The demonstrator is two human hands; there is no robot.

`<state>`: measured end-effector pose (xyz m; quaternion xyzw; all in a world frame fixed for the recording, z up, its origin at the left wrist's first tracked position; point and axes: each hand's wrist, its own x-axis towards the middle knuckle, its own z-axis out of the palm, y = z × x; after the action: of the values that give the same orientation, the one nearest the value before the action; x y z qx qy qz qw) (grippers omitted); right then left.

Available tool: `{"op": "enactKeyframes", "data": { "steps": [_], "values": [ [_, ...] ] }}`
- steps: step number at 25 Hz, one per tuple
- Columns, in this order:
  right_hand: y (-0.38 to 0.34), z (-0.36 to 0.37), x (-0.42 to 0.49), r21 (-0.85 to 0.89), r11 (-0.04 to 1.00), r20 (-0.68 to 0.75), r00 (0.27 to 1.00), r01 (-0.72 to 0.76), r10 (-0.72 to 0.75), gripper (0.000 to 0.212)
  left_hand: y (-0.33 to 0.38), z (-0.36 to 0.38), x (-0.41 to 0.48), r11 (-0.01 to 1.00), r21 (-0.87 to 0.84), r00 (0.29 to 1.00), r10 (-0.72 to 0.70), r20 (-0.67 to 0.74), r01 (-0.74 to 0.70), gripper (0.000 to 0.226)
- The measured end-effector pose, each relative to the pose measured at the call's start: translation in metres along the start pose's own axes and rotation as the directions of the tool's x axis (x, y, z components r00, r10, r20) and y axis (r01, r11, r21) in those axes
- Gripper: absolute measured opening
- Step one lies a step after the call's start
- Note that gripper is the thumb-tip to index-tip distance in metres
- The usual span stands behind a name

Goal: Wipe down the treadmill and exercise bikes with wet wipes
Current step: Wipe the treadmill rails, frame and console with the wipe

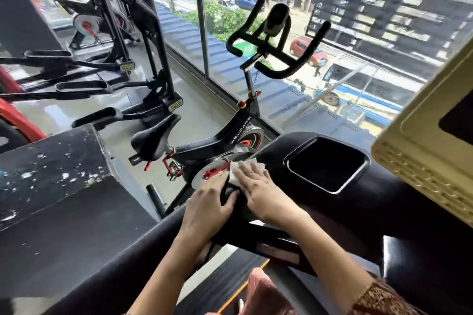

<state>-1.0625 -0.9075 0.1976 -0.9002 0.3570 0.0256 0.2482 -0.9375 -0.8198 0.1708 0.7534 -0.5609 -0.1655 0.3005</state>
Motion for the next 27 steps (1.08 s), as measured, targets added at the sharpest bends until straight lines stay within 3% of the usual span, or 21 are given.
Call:
{"op": "enactKeyframes", "data": {
  "steps": [2,5,6,10,12,13,15,17,19,21,22,23,25,27],
  "values": [
    [0.005,0.004,-0.01,0.029,0.999,0.009,0.999,0.042,-0.042,0.055,-0.005,-0.005,-0.017,0.998,0.036,0.998,-0.041,-0.046,0.043,0.052],
    [0.007,0.009,-0.012,0.071,0.994,-0.147,0.985,-0.082,0.092,0.059,-0.009,-0.013,-0.052,0.987,0.111,0.983,-0.099,-0.152,0.117,0.052],
    [-0.003,0.016,-0.013,0.107,0.992,-0.186,0.979,-0.063,0.082,0.059,-0.012,-0.014,-0.063,0.983,0.138,0.979,-0.095,-0.181,0.121,0.056],
    [-0.058,0.063,-0.036,0.137,0.946,-0.094,0.955,0.292,-0.281,0.053,-0.03,-0.021,-0.112,0.967,0.181,0.953,-0.124,-0.276,0.178,0.06],
    [-0.058,0.079,-0.045,0.036,0.911,-0.168,0.901,0.412,-0.4,0.051,-0.044,-0.028,-0.139,0.956,0.212,0.931,-0.121,-0.344,0.203,0.056],
    [-0.054,0.085,-0.046,0.037,0.917,-0.239,0.895,0.396,-0.377,0.053,-0.052,-0.031,-0.153,0.949,0.232,0.922,-0.115,-0.369,0.212,0.053],
    [-0.053,0.094,-0.042,0.125,0.96,-0.356,0.914,0.25,-0.192,0.056,-0.065,-0.037,-0.178,0.941,0.254,0.912,-0.107,-0.396,0.221,0.051],
    [-0.081,0.112,-0.037,0.18,0.965,-0.396,0.912,0.191,-0.107,0.053,-0.073,-0.04,-0.195,0.937,0.267,0.905,-0.098,-0.415,0.224,0.049],
    [-0.128,0.148,-0.05,0.035,0.929,-0.374,0.867,0.369,-0.331,0.053,-0.079,-0.041,-0.217,0.931,0.288,0.899,-0.085,-0.429,0.225,0.05],
    [-0.138,0.172,-0.064,-0.181,0.813,-0.307,0.754,0.553,-0.581,0.054,-0.085,-0.041,-0.238,0.921,0.31,0.891,-0.075,-0.448,0.234,0.052],
    [-0.129,0.173,-0.064,-0.237,0.778,-0.298,0.719,0.581,-0.628,0.054,-0.089,-0.041,-0.246,0.917,0.317,0.89,-0.079,-0.449,0.242,0.052],
    [-0.117,0.171,-0.061,-0.243,0.794,-0.344,0.716,0.558,-0.608,0.055,-0.092,-0.04,-0.254,0.913,0.325,0.891,-0.082,-0.446,0.247,0.053],
    [-0.096,0.162,-0.058,-0.069,0.913,-0.487,0.786,0.401,-0.382,0.059,-0.099,-0.037,-0.264,0.907,0.344,0.9,-0.079,-0.429,0.243,0.055],
    [-0.108,0.169,-0.063,0.04,0.938,-0.525,0.806,0.343,-0.273,0.054,-0.101,-0.032,-0.267,0.899,0.366,0.9,-0.067,-0.43,0.241,0.059]
  ]
}}
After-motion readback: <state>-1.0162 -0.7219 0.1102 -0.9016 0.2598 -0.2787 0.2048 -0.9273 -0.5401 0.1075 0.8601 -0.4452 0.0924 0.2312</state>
